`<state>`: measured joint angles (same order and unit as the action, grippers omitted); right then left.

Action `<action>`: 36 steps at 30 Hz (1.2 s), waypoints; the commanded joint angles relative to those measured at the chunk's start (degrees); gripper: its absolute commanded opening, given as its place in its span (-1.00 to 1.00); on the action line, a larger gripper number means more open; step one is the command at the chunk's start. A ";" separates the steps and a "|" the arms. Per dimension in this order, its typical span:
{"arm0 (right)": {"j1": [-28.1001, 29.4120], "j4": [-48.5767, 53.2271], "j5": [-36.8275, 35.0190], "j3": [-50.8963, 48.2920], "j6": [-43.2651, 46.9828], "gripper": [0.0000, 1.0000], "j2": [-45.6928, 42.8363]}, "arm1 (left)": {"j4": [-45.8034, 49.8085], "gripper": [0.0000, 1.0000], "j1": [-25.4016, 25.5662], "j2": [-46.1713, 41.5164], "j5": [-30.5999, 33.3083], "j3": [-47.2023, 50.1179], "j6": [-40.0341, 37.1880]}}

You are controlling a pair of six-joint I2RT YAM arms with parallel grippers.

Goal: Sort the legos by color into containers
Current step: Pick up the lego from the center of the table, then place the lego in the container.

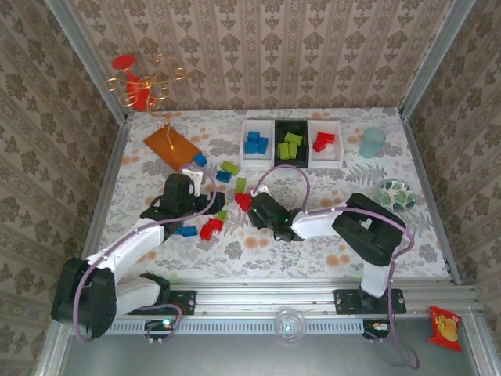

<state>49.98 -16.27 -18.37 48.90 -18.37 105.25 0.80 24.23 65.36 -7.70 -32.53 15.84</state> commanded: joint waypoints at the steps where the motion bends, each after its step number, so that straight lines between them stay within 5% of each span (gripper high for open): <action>1: -0.45 -5.40 3.12 -0.16 3.48 -0.12 2.33 | 0.43 0.78 -0.48 -1.49 0.41 0.01 -0.54; 16: -5.13 -9.05 11.14 4.22 9.14 -0.15 8.69 | 0.48 0.78 -0.50 -1.36 -0.12 0.06 -0.41; 23: -6.90 -8.97 16.99 4.24 11.24 -0.46 7.42 | 0.28 0.78 -0.50 -0.77 -0.28 0.01 -0.38; 30: -9.59 -8.41 18.33 -1.98 6.57 -0.63 -4.25 | -1.58 0.77 -0.45 -0.06 -3.85 0.17 0.12; 36: -17.54 -3.60 16.36 -4.58 0.65 -0.62 -18.39 | -4.30 0.77 -0.11 0.51 -7.38 0.59 1.29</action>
<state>35.64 -22.28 -0.67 44.45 -13.65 91.77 -1.19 24.23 65.14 -12.08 -32.49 15.94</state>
